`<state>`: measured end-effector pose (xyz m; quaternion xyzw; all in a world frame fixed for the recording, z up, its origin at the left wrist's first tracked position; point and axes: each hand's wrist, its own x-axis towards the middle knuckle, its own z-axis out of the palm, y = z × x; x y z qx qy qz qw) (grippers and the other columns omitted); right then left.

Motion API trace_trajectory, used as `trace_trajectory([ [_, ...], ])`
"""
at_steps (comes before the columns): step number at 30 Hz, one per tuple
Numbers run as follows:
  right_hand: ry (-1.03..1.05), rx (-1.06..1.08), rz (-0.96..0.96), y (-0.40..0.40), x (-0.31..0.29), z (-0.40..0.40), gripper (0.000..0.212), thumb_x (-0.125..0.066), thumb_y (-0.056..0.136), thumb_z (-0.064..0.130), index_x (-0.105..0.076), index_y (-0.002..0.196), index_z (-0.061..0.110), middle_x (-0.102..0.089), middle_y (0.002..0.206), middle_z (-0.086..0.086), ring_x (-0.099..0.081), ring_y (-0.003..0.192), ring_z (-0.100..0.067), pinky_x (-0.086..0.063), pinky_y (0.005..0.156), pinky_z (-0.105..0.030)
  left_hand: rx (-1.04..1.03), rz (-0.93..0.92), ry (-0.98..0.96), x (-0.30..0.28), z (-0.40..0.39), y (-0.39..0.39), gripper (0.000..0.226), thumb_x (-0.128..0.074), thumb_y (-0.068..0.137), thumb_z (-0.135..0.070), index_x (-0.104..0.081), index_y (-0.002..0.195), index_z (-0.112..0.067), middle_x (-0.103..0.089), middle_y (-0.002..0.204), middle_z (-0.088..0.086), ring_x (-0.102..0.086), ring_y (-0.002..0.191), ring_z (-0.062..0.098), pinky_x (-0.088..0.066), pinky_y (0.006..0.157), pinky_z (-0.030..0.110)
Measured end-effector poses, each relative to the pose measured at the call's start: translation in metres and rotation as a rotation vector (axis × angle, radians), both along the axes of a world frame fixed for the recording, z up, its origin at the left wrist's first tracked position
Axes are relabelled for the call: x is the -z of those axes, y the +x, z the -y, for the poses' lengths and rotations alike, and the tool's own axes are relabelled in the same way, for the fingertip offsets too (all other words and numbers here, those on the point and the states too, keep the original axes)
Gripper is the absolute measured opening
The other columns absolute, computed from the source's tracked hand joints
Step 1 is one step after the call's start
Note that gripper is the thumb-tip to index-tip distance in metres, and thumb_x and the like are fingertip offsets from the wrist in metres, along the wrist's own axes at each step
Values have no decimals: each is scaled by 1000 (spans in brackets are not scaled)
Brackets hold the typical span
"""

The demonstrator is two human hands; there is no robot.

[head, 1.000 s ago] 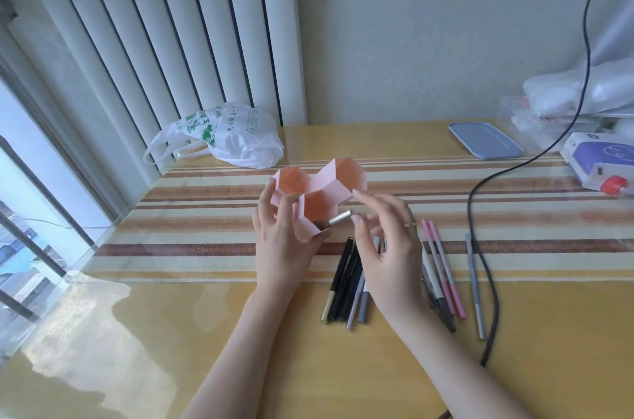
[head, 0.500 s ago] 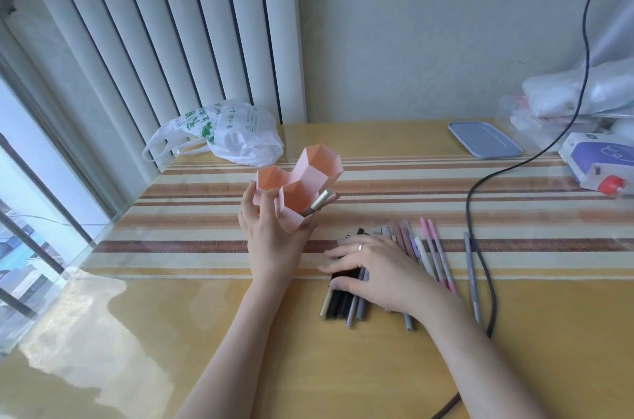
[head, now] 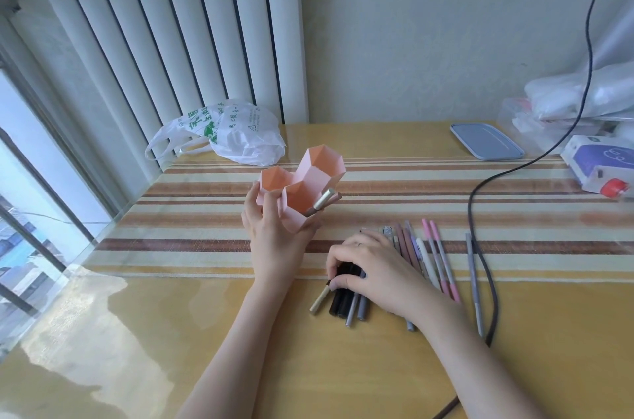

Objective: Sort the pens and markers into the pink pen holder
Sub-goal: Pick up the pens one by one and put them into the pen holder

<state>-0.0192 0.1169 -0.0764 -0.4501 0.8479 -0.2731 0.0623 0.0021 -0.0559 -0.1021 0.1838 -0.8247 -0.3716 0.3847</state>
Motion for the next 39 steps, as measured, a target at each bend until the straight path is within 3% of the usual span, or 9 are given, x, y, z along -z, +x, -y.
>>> trace_trajectory([
  [3,-31,-25,-40,0,4,6,11,-62,89,30,-63,98,36,-50,90,24,-35,107,-5,-23,102,-26,-3,2,-5,0,0,1,63,-84,64,-24,-50,117,-22,-22,147,4,-17,136,21,-25,95,29],
  [8,-234,-28,-197,2,8,14,23,-61,89,10,-68,109,19,-53,94,11,-43,94,-10,-35,88,-22,0,15,-27,0,0,0,61,-82,65,-27,-49,116,-19,-22,148,6,-19,134,23,-28,97,33],
  [12,-528,22,-263,3,1,12,24,-51,91,13,-48,114,20,-61,102,5,-54,94,-5,-44,85,-15,20,39,-86,-4,-5,3,63,-71,63,-46,-49,116,-19,-21,150,5,-20,132,22,-34,93,41],
  [16,-920,105,-267,8,-6,9,54,-57,88,1,-34,132,22,-63,105,-8,-64,98,-9,-54,85,-21,18,33,-197,-2,-5,2,61,-79,64,-46,-44,111,-27,-24,149,7,-24,125,19,-37,88,42],
  [22,-1232,164,-145,12,-11,6,59,-53,88,-13,-43,123,34,-62,107,-18,-69,97,-27,-60,71,-42,46,51,-253,0,-6,1,69,-85,62,-26,-38,111,-32,-25,149,10,-28,124,28,-41,87,46],
  [26,-1303,220,-116,16,-14,9,63,-56,87,-12,-41,119,40,-65,107,-3,-69,95,-23,-60,65,-41,78,40,-312,2,-9,1,71,-86,60,-26,-40,113,-30,-28,147,12,-33,122,33,-41,88,46],
  [31,-1258,289,-70,16,-7,16,64,-59,85,-11,-41,114,43,-64,99,-7,-68,86,-22,-60,64,-43,87,34,-345,3,-11,0,72,-88,58,-27,-42,114,-30,-28,147,11,-30,120,25,-39,88,42],
  [35,-1246,293,-36,15,-4,19,69,-59,85,-12,-42,114,48,-63,97,-4,-67,87,-23,-59,65,-32,90,32,-330,3,-11,-1,72,-88,58,-28,-41,113,-29,-29,147,11,-33,123,33,-33,87,37],
  [39,-1141,417,-110,13,0,17,38,-64,86,7,-46,106,33,-67,95,-4,-69,86,-17,-57,73,-28,106,28,-338,1,-11,1,72,-87,60,-26,-39,113,-32,-28,148,11,-34,122,33,-34,88,37],
])
